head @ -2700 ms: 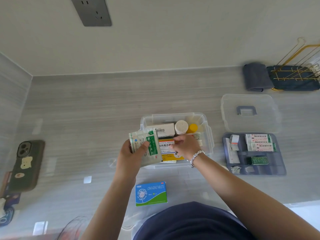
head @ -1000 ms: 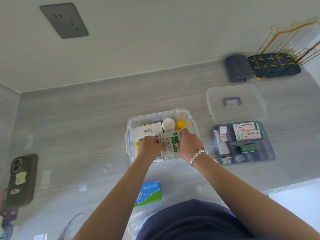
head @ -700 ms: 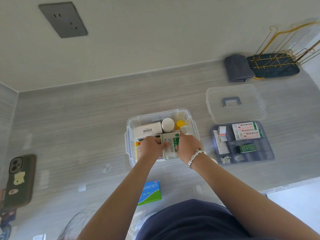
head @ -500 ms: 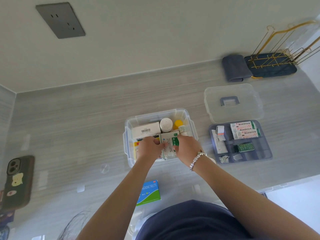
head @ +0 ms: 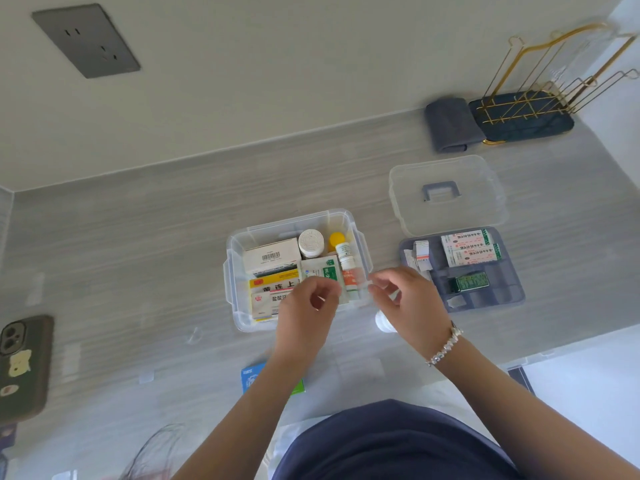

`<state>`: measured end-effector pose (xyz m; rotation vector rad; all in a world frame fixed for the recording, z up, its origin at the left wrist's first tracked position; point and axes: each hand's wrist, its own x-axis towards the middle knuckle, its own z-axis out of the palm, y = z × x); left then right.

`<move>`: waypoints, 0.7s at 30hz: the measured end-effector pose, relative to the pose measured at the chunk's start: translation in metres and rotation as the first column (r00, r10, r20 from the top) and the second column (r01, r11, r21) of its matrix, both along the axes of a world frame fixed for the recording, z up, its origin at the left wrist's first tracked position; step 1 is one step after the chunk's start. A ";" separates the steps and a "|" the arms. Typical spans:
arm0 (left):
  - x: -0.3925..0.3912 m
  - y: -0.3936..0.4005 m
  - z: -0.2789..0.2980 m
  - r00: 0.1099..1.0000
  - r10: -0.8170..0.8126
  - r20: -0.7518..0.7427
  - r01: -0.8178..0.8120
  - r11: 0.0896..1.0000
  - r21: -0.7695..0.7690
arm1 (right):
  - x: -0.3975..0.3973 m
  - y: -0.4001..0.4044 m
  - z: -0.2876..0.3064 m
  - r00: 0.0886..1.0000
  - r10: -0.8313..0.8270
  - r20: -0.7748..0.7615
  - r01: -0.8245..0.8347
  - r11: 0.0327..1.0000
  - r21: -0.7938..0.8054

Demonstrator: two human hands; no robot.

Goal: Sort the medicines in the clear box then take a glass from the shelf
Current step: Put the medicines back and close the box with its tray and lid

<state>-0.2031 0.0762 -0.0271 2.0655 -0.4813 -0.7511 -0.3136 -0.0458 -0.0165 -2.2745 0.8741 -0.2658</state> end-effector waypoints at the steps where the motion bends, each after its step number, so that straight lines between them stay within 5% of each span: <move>1: -0.008 -0.003 0.001 0.999 -0.017 -0.034 0.017 1.000 -0.005 | -0.008 -0.004 -0.003 1.000 -0.021 -0.006 0.021 1.000 0.017; 12: -0.080 -0.033 -0.031 0.970 -0.012 -0.241 0.052 0.986 0.159 | -0.056 -0.038 -0.049 0.961 -0.002 -0.276 0.121 0.903 0.413; 17: -0.090 -0.043 -0.038 0.965 0.065 -0.256 -0.028 0.989 0.144 | -0.058 -0.045 -0.054 0.973 -0.098 -0.211 0.217 0.710 0.670; 21: -0.095 -0.042 -0.034 0.942 0.094 -0.321 -0.072 0.994 0.082 | -0.058 -0.044 -0.043 0.976 -0.159 -0.148 0.216 0.656 0.723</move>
